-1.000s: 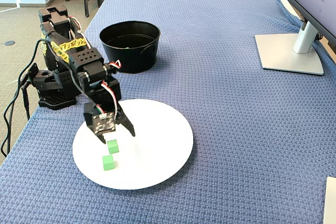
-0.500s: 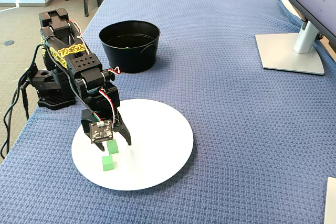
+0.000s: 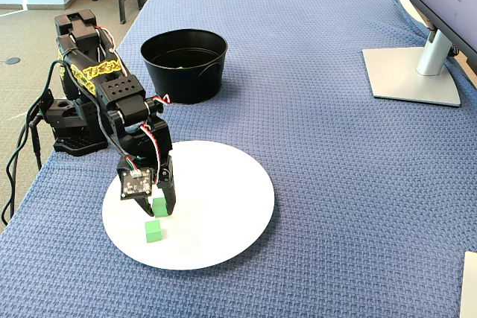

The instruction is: Pick up the green cubes from the white plate and place them in the black recipient

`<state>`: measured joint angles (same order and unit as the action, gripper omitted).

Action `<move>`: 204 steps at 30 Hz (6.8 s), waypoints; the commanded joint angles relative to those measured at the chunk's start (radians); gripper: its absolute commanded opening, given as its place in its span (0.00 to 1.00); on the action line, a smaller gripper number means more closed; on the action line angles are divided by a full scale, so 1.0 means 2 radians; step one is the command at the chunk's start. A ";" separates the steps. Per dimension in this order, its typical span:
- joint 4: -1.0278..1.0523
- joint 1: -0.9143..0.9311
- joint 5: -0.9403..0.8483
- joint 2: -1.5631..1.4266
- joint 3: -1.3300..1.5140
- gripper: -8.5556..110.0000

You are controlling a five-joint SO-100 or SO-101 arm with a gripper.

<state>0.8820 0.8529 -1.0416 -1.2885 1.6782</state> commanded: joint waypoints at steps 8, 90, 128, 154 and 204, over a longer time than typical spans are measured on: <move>0.081 -0.086 0.209 -0.193 0.006 0.07; 0.154 -0.089 0.381 -0.193 0.022 0.38; 0.189 0.055 0.596 0.137 -0.278 0.30; 0.141 0.051 0.595 0.130 -0.269 0.07; 0.153 -0.842 0.640 -0.459 0.106 0.07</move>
<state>1.2625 -0.7716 0.2286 -2.2289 1.8883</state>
